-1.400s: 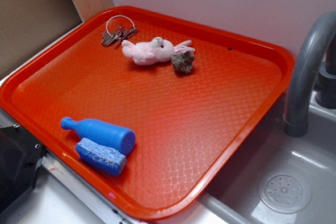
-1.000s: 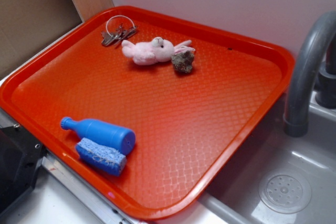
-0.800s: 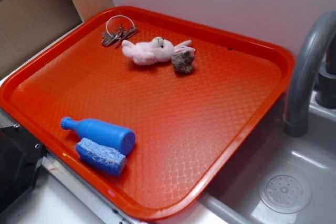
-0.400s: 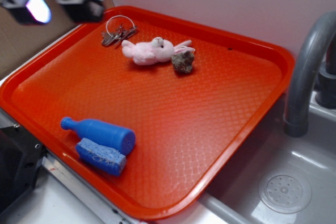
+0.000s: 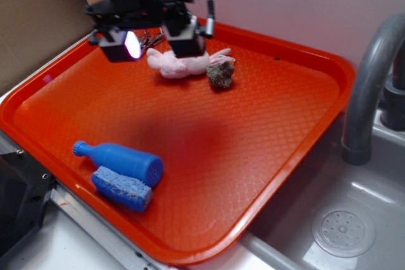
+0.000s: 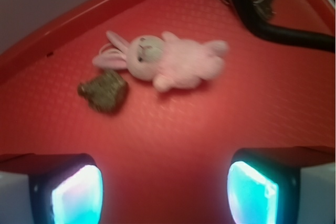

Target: Grab the rock.

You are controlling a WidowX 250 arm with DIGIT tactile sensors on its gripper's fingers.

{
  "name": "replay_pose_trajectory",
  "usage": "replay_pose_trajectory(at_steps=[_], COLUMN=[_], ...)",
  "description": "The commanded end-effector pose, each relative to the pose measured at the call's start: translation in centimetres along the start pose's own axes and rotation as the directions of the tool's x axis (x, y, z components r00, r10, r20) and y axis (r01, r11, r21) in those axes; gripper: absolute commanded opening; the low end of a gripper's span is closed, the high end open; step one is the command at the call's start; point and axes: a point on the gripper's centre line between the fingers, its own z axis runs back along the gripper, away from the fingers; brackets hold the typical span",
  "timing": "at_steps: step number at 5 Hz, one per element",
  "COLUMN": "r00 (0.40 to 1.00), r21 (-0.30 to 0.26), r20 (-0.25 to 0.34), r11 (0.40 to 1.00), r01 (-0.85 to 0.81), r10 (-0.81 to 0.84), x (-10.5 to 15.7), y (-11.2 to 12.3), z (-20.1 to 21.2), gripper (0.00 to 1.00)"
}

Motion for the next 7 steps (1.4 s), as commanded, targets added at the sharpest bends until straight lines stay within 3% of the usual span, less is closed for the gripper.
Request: replay_pose_trajectory(at_steps=[1, 2, 3, 4, 5, 7], r00=[1.0, 1.0, 1.0, 0.996, 0.995, 0.979], r21=[-0.065, -0.029, -0.003, 0.012, 0.026, 0.022], r20=[0.028, 0.029, -0.007, -0.035, -0.027, -0.027], r11=[0.998, 1.0, 1.0, 0.997, 0.995, 0.979], r01=[-0.009, -0.009, 0.03, 0.08, 0.098, 0.201], r10=[0.011, 0.01, -0.03, -0.08, -0.097, -0.2], x=[3.8, 4.9, 4.9, 3.6, 2.1, 2.3], y=[-2.8, -3.4, -4.0, -4.4, -4.4, -4.1], z=[-2.5, -4.5, -6.6, -8.0, -8.0, -4.1], gripper=[1.0, 1.0, 1.0, 1.0, 0.02, 0.0])
